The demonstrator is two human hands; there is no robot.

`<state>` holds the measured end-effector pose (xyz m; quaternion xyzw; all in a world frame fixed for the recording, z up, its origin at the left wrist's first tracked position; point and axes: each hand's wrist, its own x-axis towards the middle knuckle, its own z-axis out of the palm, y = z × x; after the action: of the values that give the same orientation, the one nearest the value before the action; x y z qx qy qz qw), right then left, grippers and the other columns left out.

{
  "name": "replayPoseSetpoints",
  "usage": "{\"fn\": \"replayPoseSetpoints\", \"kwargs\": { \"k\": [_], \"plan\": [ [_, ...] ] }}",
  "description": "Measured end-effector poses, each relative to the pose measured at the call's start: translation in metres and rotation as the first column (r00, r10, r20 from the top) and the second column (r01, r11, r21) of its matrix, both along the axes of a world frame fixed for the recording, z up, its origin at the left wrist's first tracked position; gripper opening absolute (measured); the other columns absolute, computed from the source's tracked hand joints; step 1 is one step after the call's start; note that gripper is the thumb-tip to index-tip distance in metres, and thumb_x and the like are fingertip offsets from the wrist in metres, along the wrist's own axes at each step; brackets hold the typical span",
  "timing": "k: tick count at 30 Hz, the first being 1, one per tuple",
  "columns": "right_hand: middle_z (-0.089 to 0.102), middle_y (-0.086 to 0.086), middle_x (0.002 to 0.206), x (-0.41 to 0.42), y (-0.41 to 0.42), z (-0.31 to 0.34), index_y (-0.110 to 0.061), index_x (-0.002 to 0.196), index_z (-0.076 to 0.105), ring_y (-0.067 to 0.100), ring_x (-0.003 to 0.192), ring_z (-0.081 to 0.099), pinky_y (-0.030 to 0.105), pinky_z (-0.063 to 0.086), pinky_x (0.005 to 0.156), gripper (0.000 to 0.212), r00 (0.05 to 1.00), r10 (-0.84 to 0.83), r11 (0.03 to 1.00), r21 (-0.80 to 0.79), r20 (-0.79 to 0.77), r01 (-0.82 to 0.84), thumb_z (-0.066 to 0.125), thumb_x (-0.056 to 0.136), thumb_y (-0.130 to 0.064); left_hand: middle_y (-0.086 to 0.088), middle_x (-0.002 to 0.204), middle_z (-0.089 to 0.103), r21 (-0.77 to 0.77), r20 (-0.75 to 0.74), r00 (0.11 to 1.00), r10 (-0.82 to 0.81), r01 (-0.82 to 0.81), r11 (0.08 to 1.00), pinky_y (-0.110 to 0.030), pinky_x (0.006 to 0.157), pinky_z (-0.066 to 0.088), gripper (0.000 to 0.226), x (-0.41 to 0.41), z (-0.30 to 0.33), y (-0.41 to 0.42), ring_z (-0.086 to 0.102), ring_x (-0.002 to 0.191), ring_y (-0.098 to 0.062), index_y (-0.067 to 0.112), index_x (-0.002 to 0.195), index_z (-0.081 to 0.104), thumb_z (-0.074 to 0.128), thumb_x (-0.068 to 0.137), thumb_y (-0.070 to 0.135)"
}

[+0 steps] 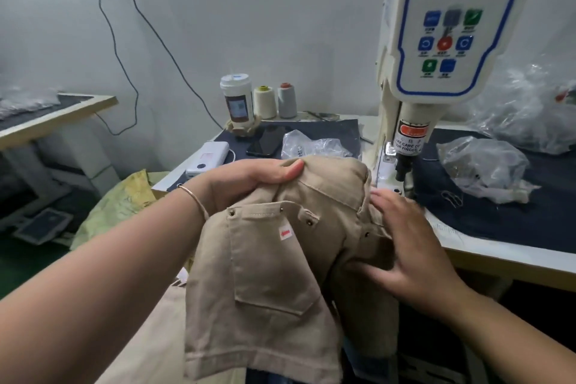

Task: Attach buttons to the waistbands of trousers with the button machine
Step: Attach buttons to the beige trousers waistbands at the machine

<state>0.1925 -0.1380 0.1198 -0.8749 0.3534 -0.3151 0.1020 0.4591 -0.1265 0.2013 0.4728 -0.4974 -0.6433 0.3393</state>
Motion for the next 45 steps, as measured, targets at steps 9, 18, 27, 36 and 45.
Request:
{"fn": "replayPoseSetpoints", "kwargs": {
  "k": [9, 18, 27, 36, 45],
  "plan": [
    [0.070, -0.017, 0.107, 0.084, 0.019, 0.077, -0.046, 0.113, 0.059, 0.002, 0.102, 0.065, 0.015, 0.051, 0.077, 0.072, 0.859, 0.434, 0.703, 0.495, 0.270, -0.511, 0.084, 0.045, -0.051, -0.006, 0.104, 0.075, -0.136, -0.167, 0.934, 0.314, -0.338, 0.931, -0.031, 0.081, 0.059, 0.038, 0.041, 0.071, 0.156, 0.072, 0.097, -0.017, 0.009, 0.108, 0.074, 0.052, 0.092, 0.036],
    [0.059, -0.002, 0.123, 0.263, 0.073, 0.074, -0.022, 0.116, 0.056, 0.021, 0.122, 0.048, 0.042, 0.024, 0.109, 0.048, 0.763, 0.596, 0.775, 0.426, -0.249, -0.466, 0.042, 0.092, -0.061, -0.012, 0.114, 0.072, 0.225, 0.498, 0.633, 0.592, -0.754, 0.617, -0.046, 0.105, 0.046, 0.054, 0.135, 0.005, 0.343, 0.066, 0.111, -0.029, 0.010, 0.117, 0.071, 0.065, 0.079, 0.047],
    [0.030, -0.004, 0.151, 0.309, 0.161, -0.033, -0.032, 0.145, 0.032, 0.018, 0.141, 0.019, 0.043, 0.015, 0.113, 0.050, 0.668, 0.604, 0.731, -0.031, -0.434, -0.682, 0.038, 0.097, -0.046, 0.006, 0.092, 0.062, 0.412, 0.907, 0.322, -0.272, -0.544, 0.731, -0.029, 0.075, 0.049, 0.034, 0.162, -0.070, 0.397, 0.056, 0.083, -0.015, 0.024, 0.090, 0.056, 0.070, 0.080, 0.053],
    [0.035, -0.010, 0.150, 0.245, 0.164, -0.052, -0.033, 0.135, 0.044, 0.016, 0.135, 0.033, 0.032, 0.022, 0.108, 0.045, 0.607, 0.670, 0.672, 0.003, -0.427, -0.740, 0.047, 0.092, -0.045, 0.007, 0.067, 0.062, 0.213, 0.948, 0.288, -0.136, -0.255, 0.943, -0.027, 0.053, 0.036, 0.043, 0.088, -0.090, 0.309, 0.052, 0.062, -0.011, 0.017, 0.075, 0.063, 0.074, 0.074, 0.059],
    [0.061, -0.006, 0.111, 0.038, 0.109, -0.028, -0.018, 0.107, 0.068, 0.016, 0.105, 0.052, 0.033, 0.044, 0.089, 0.020, 0.923, 0.363, 0.925, 0.165, -0.127, -0.342, 0.062, 0.089, -0.027, 0.005, 0.070, 0.069, -0.016, 0.931, 0.351, -0.104, 0.323, 0.946, -0.032, 0.068, 0.053, 0.035, -0.041, -0.022, 0.160, 0.065, 0.066, -0.012, 0.019, 0.077, 0.062, 0.059, 0.092, 0.050]
  ]
}}
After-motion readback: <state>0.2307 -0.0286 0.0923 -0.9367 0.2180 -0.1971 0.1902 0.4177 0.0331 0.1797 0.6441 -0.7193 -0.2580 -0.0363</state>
